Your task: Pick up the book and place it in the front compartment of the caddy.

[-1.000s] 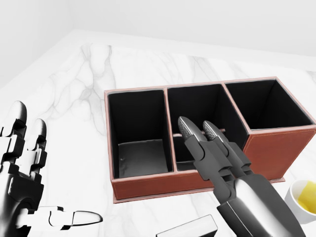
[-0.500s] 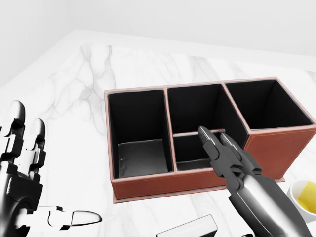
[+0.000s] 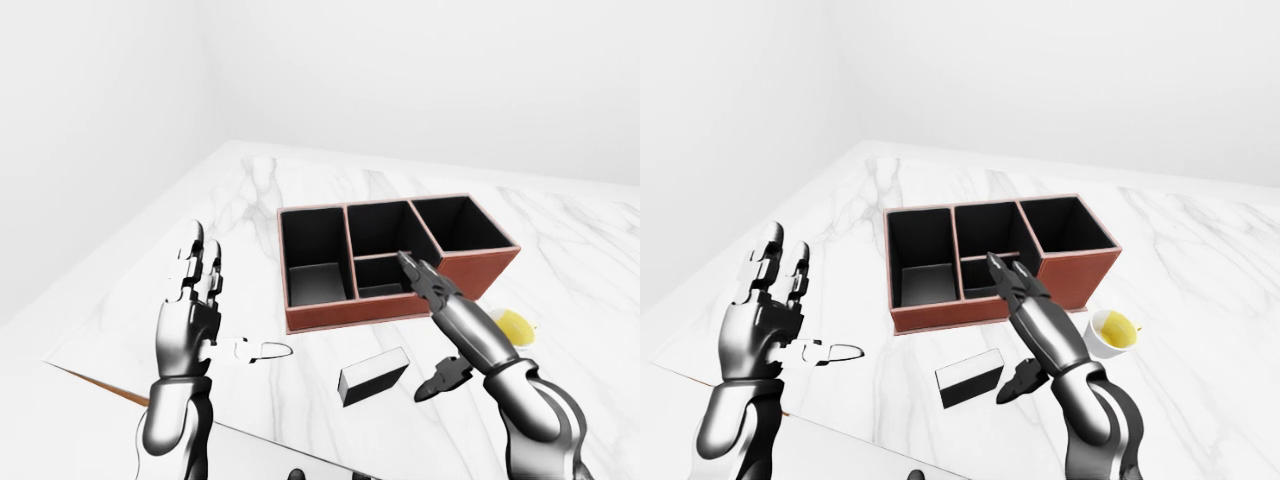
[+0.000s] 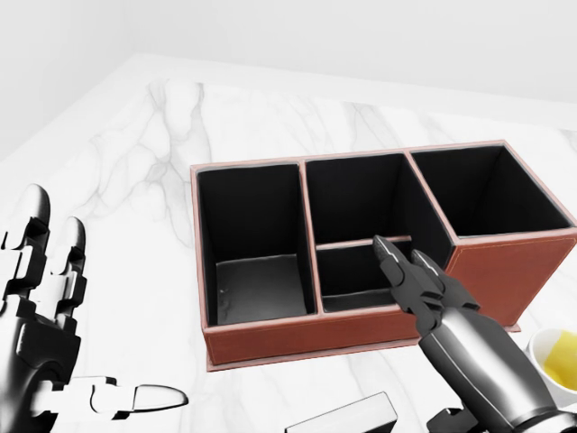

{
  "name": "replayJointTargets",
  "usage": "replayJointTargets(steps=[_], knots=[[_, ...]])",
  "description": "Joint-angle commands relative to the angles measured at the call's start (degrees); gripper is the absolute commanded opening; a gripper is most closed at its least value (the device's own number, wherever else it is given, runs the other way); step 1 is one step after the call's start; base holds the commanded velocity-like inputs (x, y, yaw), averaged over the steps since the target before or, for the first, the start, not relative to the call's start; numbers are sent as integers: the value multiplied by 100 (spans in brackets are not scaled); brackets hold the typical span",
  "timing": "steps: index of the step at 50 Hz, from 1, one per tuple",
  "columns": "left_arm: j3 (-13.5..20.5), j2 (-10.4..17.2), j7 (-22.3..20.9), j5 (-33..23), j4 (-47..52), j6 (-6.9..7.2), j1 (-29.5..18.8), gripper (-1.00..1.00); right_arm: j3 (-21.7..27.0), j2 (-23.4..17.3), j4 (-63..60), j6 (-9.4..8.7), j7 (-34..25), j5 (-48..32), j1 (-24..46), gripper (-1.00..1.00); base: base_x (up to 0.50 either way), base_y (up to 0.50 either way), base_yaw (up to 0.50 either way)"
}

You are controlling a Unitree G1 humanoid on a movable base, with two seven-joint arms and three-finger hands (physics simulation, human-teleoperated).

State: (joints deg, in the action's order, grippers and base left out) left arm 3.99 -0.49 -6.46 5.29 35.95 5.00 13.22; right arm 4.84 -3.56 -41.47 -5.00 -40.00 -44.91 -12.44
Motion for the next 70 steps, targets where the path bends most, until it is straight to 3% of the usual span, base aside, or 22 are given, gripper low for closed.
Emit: replayJointTargets(steps=[1,42,70], knots=[[1,7,3,-1,-67,0,-25,100,-178,-68,394,0,0,-265,305,100,0,0,0],[85,-1,-17,59,49,0,-38,100,-962,-48,1004,0,0,-634,29,100,0,0,0],[76,2,-10,53,1,0,-56,100,-924,-88,1413,0,0,-738,113,100,0,0,0]])
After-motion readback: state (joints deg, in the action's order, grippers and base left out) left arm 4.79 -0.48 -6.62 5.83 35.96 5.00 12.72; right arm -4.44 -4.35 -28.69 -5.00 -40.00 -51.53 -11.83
